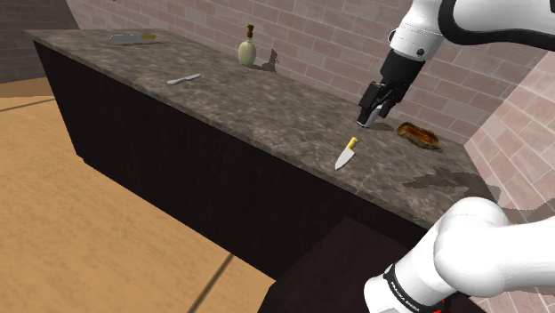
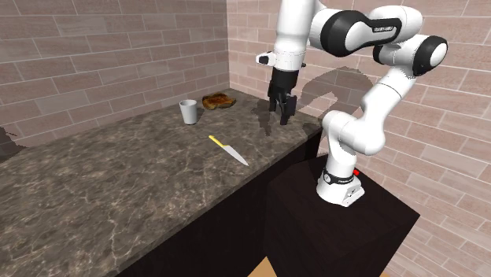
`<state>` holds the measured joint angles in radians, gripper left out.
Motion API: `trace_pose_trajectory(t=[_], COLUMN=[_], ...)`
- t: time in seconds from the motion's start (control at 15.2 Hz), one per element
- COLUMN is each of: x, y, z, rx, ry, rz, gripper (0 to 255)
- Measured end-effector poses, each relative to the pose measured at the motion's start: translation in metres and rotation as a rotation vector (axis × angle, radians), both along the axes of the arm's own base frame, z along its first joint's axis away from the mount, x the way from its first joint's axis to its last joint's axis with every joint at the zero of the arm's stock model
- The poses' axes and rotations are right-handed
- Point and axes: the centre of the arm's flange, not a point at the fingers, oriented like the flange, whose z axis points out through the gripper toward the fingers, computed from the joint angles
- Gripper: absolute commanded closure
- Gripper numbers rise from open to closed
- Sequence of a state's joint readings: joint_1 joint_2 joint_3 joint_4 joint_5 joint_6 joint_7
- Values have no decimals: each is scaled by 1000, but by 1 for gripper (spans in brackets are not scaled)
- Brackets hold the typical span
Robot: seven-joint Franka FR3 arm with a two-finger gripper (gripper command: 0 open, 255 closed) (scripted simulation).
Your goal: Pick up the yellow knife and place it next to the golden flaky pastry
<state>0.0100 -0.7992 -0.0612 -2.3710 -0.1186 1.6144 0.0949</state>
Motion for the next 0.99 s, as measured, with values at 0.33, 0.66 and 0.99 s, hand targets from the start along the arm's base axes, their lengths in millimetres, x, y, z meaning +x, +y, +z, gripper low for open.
trace_pose_trajectory(t=[0.33,0.66,0.99], x=[20,46,72], y=[-28,-77,-126], z=[-23,-59,-91], rx=[9,22,36], ry=[-5,-14,-25], rz=[-74,-195,-318], gripper=[0,0,0])
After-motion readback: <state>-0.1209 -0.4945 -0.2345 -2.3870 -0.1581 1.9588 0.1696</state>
